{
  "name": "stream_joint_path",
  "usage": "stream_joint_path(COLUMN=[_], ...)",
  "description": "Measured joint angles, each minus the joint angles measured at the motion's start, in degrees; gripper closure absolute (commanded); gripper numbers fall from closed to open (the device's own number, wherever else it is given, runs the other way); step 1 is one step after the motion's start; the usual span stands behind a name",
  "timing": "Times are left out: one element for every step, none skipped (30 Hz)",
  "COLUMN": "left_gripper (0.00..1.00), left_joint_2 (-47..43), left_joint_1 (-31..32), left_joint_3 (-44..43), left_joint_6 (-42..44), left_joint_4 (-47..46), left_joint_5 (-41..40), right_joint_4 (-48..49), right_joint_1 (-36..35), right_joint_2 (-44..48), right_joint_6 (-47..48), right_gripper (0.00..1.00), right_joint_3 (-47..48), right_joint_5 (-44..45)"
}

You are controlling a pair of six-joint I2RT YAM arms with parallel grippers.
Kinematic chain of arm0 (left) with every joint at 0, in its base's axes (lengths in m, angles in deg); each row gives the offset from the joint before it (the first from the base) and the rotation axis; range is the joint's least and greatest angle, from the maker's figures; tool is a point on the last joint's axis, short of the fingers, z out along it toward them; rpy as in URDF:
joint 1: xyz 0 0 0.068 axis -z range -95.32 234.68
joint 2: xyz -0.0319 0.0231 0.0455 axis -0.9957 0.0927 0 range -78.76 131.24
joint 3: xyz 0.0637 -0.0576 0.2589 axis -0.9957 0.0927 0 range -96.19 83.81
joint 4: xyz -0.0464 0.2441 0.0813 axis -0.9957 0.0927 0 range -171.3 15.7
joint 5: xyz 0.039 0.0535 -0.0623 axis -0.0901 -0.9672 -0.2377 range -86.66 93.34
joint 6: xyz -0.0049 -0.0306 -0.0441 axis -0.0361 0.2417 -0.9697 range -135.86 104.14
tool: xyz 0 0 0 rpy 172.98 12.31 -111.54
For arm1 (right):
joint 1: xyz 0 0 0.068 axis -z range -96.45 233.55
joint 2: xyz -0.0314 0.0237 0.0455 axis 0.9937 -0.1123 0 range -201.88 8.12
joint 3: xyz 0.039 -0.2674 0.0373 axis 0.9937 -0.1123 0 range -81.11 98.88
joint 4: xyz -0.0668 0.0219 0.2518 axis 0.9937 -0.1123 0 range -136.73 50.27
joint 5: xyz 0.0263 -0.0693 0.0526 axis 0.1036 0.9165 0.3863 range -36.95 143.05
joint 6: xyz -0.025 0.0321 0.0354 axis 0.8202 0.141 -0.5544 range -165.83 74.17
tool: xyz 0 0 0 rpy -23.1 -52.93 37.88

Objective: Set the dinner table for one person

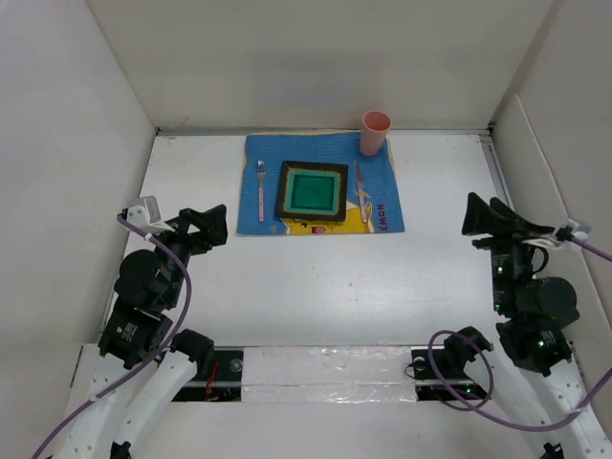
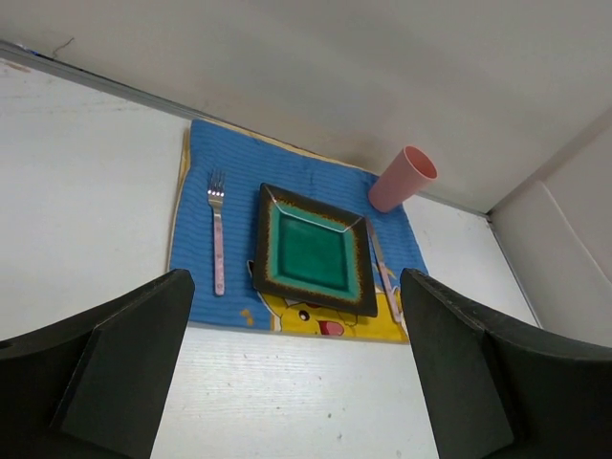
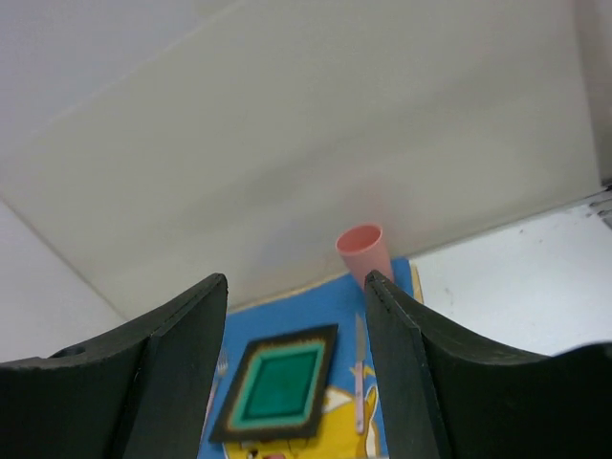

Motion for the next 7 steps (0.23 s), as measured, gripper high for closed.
stream_joint_path(left_gripper=[0.14,0.14,0.14,0.14,0.14,0.14,0.13], left_joint_2=[0.07,0.20,0.26,0.33,0.35,0.35,0.35], left_joint_1=[-0.24,-0.33,-0.37,-0.44,-0.48,-0.48,-0.48], left_joint_3=[0.02,0.02,0.02,0.07,0.11,0.22,0.26], left_joint_6=[0.02,0.02,0.02,0.04,0.04,0.07,0.09], left_joint_4=[0.02,0.00,0.00,0.00,-0.04,-0.04,-0.04], left_joint_5=[0.07,0.24,0.46,0.74,0.92,1.09,1.18], right_joint_4=[-0.04,-0.35,-0.57,-0.59,-0.94,-1.38,-2.10], right_joint_1=[0.00,0.00,0.02,0.07,0.11,0.20,0.26], right_joint_2=[1.31,2.25,2.69,2.78,2.47,1.84,0.96], right_joint_6=[0.02,0.02,0.00,-0.02,-0.07,-0.13,-0.31], right_gripper=[0.36,0.36,0.36,0.36,0.36,0.36,0.36], right_joint_3=[0.20,0.15,-0.11,-0.63,-1.25,-1.79,-2.14], right_joint_5=[0.87,1.88,2.60,3.06,3.26,3.41,3.41])
